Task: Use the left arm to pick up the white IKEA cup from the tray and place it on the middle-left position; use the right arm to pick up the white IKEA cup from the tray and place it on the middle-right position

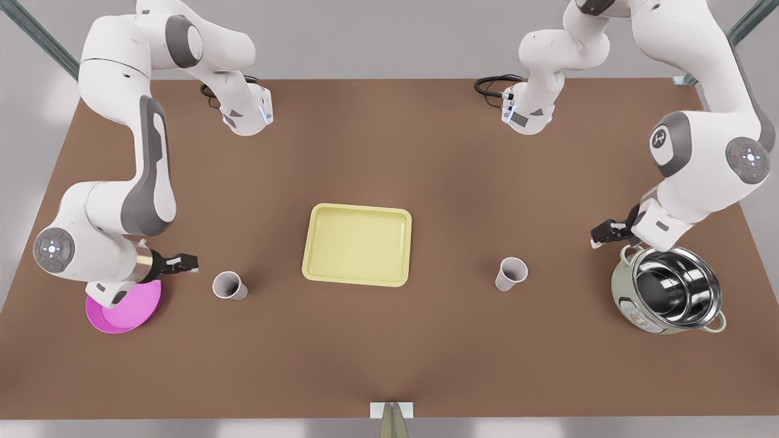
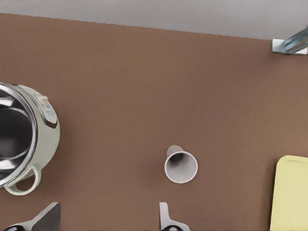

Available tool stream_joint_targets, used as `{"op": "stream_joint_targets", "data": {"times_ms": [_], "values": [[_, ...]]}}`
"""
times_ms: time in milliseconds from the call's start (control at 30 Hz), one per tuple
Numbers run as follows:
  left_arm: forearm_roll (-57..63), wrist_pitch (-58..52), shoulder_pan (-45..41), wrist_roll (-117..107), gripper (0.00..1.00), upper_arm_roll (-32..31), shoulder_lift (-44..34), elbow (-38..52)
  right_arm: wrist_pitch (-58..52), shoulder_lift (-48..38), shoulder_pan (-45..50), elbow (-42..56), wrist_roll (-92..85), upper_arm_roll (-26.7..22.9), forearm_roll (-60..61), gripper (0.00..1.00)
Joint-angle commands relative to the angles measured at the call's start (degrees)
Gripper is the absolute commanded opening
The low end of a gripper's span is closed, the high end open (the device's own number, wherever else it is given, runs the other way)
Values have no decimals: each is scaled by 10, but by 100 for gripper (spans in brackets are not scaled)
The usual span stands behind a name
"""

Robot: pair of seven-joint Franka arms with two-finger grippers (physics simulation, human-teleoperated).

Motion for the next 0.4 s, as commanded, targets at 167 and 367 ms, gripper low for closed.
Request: {"op": "stream_joint_targets", "data": {"times_ms": [167,367], "values": [[23,7,-8,55,100,-5,18,8,-25,-1,1,1,0,1,0,100],[26,7,-9,55,100,-5,20,9,-25,-1,1,1,1,1,0,100]]}}
